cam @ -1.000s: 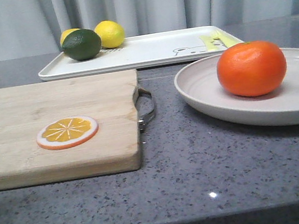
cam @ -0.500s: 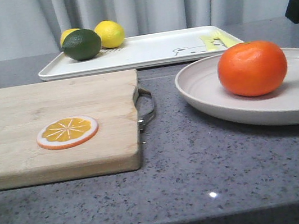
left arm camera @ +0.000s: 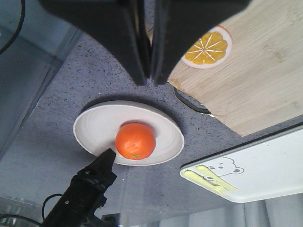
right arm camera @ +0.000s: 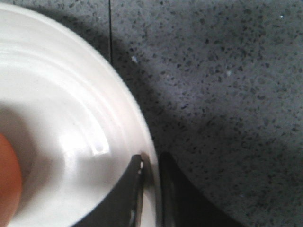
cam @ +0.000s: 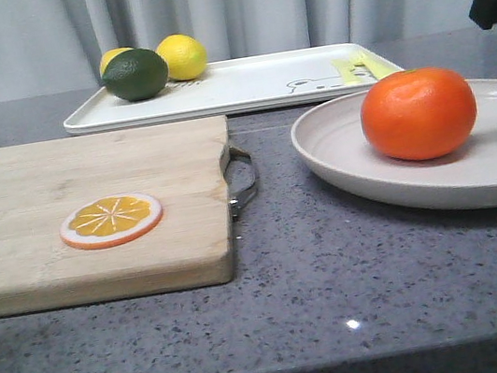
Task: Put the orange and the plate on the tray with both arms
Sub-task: 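Lift the plate with the right gripper and carry it over the tray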
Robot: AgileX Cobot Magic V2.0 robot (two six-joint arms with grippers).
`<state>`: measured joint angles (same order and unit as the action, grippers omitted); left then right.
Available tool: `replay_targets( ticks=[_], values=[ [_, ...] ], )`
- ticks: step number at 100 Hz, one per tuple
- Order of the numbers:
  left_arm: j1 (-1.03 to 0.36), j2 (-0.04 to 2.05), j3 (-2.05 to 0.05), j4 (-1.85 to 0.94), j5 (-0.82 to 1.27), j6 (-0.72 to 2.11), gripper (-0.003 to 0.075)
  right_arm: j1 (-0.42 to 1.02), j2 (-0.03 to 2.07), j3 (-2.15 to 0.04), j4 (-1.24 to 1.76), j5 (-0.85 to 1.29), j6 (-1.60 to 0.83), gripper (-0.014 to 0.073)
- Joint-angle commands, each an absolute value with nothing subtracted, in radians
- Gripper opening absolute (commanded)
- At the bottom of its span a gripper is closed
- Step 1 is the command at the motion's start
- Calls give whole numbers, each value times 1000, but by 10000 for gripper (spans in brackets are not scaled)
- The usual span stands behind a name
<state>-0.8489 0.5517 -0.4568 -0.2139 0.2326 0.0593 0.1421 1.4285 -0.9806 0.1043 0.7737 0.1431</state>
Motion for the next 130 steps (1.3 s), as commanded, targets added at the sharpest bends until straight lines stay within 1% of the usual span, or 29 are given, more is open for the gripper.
replay_targets(
  ticks=[1, 29, 48, 62, 97, 130],
  values=[
    [-856, 551, -487, -222, 153, 61, -20, 136, 1392, -1004, 127, 746, 141, -67],
    [-856, 551, -487, -222, 153, 61, -20, 96, 1382, -1068, 233, 729, 123, -67],
    [-856, 551, -487, -222, 153, 61, -20, 90, 1385, -1173, 370, 725, 36, -67],
    [-856, 551, -487, -222, 153, 61, -20, 90, 1427, -1271, 465, 720, -24, -67],
    [-856, 551, -487, -222, 153, 61, -20, 104, 1703, -1607, 531, 735, -31, -67],
    [-856, 551, -487, -222, 153, 61, -20, 139, 1994, -2000, 536, 757, -31, -67]
  ],
)
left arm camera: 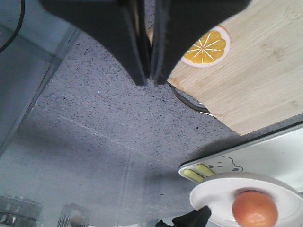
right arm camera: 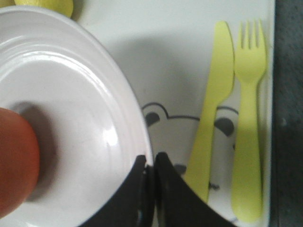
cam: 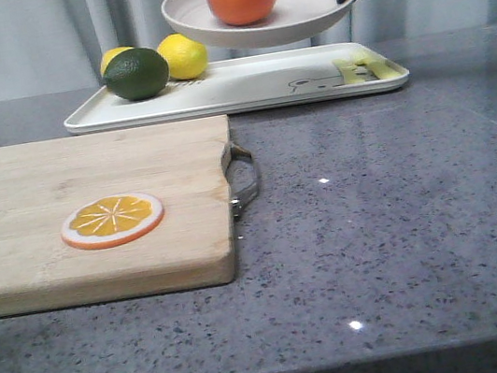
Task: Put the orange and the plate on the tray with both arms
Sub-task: 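Lift the plate with the right gripper and carry it over the tray, then lower the plate onto the tray and open the right gripper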
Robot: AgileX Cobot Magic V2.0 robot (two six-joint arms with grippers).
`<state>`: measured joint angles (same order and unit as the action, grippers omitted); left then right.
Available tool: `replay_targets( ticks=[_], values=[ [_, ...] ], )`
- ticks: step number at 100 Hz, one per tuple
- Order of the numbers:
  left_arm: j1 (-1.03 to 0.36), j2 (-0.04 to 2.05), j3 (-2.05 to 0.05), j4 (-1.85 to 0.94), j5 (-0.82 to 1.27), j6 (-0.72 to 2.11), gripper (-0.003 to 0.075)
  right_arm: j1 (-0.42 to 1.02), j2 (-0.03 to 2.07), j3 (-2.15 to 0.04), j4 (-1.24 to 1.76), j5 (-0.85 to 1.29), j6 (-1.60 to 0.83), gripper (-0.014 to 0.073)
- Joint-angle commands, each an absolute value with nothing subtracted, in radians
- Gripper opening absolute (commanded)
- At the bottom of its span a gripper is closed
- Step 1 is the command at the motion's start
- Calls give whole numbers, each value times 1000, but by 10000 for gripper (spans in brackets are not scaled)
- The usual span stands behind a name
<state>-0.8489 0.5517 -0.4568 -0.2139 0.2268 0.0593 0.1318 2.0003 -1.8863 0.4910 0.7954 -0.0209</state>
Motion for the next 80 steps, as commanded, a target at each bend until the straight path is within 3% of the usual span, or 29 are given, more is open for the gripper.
replay_targets(
  ticks=[1, 31, 80],
  values=[
    [-856, 551, -487, -222, 153, 61, -20, 139, 2005, -2008, 536, 757, -31, -67],
    [-856, 551, -487, -222, 151, 61, -20, 143, 2179, -2204, 536, 765, -31, -67],
    [-856, 551, -487, -222, 149, 61, -20, 141, 2252, -2210, 519, 754, -36, -64]
  ],
)
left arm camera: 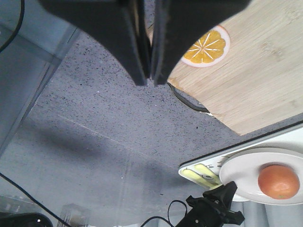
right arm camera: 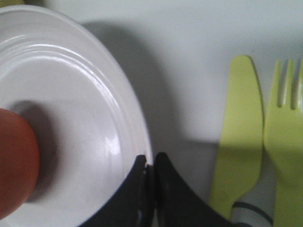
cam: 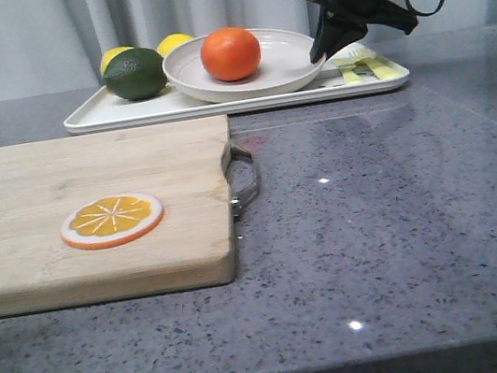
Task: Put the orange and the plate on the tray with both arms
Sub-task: 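Lower the plate onto the tray and open the right gripper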
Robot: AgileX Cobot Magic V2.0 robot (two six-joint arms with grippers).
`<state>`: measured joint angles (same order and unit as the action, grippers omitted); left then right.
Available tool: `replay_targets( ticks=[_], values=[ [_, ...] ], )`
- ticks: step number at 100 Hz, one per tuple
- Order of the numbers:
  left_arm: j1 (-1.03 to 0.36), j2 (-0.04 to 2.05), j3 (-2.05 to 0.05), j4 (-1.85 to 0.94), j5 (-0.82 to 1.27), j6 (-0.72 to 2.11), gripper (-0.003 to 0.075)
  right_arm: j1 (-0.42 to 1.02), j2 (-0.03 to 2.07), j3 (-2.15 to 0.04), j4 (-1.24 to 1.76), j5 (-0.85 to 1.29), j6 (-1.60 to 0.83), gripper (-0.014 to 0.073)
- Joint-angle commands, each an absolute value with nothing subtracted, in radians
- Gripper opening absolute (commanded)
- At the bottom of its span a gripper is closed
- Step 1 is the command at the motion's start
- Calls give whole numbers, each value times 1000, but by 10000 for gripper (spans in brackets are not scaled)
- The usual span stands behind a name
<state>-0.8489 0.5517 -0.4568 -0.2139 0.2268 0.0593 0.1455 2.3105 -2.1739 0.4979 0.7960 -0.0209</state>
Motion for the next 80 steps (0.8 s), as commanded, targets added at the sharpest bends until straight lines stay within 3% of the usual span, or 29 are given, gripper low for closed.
replay_targets(
  ticks=[1, 29, 80],
  values=[
    [-856, 551, -487, -222, 149, 61, -20, 141, 2251, -2210, 518, 757, -36, -63],
    [-856, 551, -487, -222, 149, 61, -20, 141, 2254, -2210, 498, 765, -36, 167],
    [-856, 551, -487, -222, 149, 61, -20, 141, 2088, -2210, 489, 803, -77, 161]
  ],
)
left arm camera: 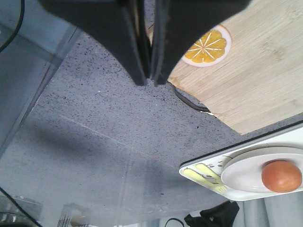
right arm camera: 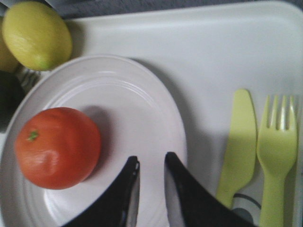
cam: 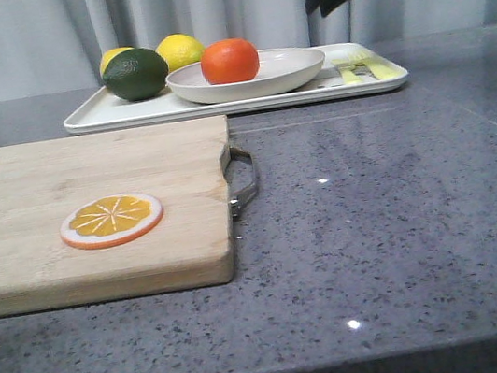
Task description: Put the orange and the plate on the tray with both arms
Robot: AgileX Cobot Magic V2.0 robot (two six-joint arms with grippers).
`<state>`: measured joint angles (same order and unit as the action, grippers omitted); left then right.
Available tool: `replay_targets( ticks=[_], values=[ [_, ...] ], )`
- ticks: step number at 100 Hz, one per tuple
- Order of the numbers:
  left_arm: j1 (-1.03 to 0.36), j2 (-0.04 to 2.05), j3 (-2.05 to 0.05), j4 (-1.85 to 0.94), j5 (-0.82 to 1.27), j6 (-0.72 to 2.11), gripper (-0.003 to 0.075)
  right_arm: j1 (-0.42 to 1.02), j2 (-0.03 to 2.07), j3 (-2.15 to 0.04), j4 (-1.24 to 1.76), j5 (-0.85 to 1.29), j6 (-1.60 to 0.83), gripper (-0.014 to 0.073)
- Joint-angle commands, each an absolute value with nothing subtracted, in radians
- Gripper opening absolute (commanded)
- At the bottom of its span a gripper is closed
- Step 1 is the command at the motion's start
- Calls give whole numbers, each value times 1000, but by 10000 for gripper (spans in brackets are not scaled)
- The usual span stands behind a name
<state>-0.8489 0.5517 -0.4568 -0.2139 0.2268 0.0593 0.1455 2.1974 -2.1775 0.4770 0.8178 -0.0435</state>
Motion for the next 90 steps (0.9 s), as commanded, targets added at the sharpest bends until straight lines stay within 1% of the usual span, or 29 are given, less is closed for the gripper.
replay_targets(
  ticks=[1, 7, 11, 26, 31, 35, 61, 75, 90],
  values=[
    [-856, 551, -487, -222, 149, 61, -20, 141, 2085, -2210, 488, 807, -81, 161],
    [-856, 551, -487, -222, 149, 61, -20, 141, 2059, -2210, 475, 845, -88, 155],
    [-856, 551, -487, -222, 149, 61, -20, 141, 2044, -2210, 461, 867, -88, 129],
    [-856, 551, -487, -222, 149, 61, -20, 141, 2000, -2208, 407, 961, -88, -38],
    [-856, 551, -487, -222, 149, 61, -20, 141, 1987, -2204, 397, 981, -88, -74],
    [-856, 551, -487, -222, 149, 61, -20, 141, 1977, -2198, 394, 996, -88, -64],
    [-856, 551, -487, -222, 149, 61, -20, 150, 1909, -2195, 344, 1081, -92, -68],
    [-856, 551, -487, -222, 149, 61, -20, 172, 1858, -2189, 329, 1088, -93, -68],
    [-856, 551, -487, -222, 149, 61, -20, 195, 1779, -2108, 324, 1068, -93, -68]
  ],
)
